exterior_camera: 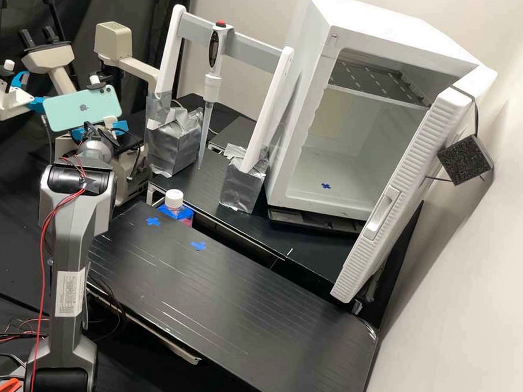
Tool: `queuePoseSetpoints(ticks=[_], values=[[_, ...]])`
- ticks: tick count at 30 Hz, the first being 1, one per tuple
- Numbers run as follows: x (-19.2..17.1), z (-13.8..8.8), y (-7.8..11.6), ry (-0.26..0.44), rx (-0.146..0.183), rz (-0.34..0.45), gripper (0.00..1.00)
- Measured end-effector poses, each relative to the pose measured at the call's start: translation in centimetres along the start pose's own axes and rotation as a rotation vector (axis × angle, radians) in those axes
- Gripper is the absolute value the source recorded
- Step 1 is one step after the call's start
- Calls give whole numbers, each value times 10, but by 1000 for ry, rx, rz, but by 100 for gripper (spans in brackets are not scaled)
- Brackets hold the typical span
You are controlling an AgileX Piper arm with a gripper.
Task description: Move the petri dish to the bench
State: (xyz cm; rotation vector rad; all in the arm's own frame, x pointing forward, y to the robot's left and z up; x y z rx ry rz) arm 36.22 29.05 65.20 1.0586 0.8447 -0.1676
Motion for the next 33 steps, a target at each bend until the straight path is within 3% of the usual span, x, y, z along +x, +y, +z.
queuePoseSetpoints(ticks=[31,33], values=[[-20,-6,6,24,-15,13,0],[-23,-7,7,25,16,17,0]])
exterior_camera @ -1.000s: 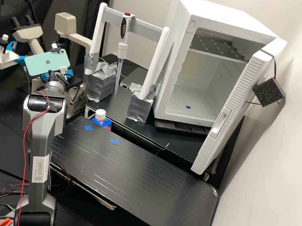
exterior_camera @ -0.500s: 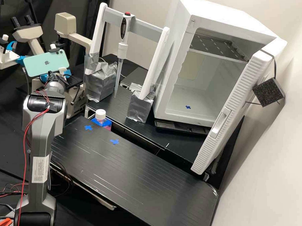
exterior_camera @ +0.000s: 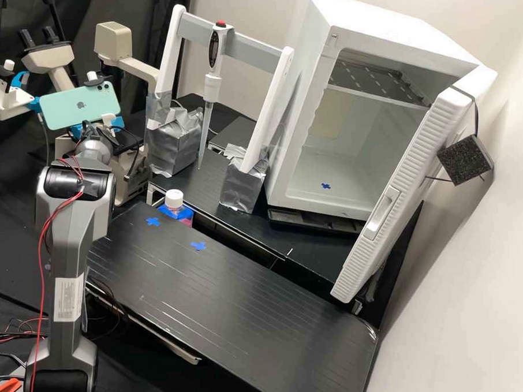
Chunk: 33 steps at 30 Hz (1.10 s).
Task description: Move the petri dish to the bench
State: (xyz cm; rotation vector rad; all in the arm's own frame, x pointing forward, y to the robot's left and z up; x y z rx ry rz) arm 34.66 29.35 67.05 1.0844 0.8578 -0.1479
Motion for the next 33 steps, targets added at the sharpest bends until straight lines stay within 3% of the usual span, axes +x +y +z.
queuePoseSetpoints(ticks=[2,9,18,22,25,28,31,33], values=[[-4,1,-1,-6,33,5,0],[-32,2,-4,-18,11,35,0],[-88,3,-19,11,-60,122,0],[-110,3,-28,30,-106,148,0],[-123,7,-32,36,-114,166,0],[-137,20,-40,24,-139,179,0],[-152,35,-48,12,-187,179,0],[-161,45,-51,-2,-187,180,0]])
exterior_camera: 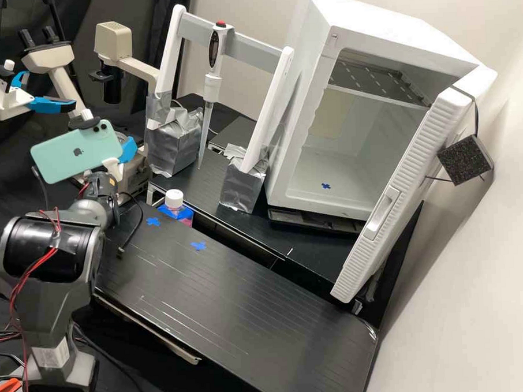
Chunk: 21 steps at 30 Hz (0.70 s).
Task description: Move the petri dish to the bench
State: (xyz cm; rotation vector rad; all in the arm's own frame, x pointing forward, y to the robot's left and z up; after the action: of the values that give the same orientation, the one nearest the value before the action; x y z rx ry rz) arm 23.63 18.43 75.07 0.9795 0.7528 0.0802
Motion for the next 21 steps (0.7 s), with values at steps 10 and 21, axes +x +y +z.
queuePoseSetpoints(ticks=[10,21], values=[[-47,46,-1,-64,20,47,0],[-82,66,-4,-59,24,67,0]])
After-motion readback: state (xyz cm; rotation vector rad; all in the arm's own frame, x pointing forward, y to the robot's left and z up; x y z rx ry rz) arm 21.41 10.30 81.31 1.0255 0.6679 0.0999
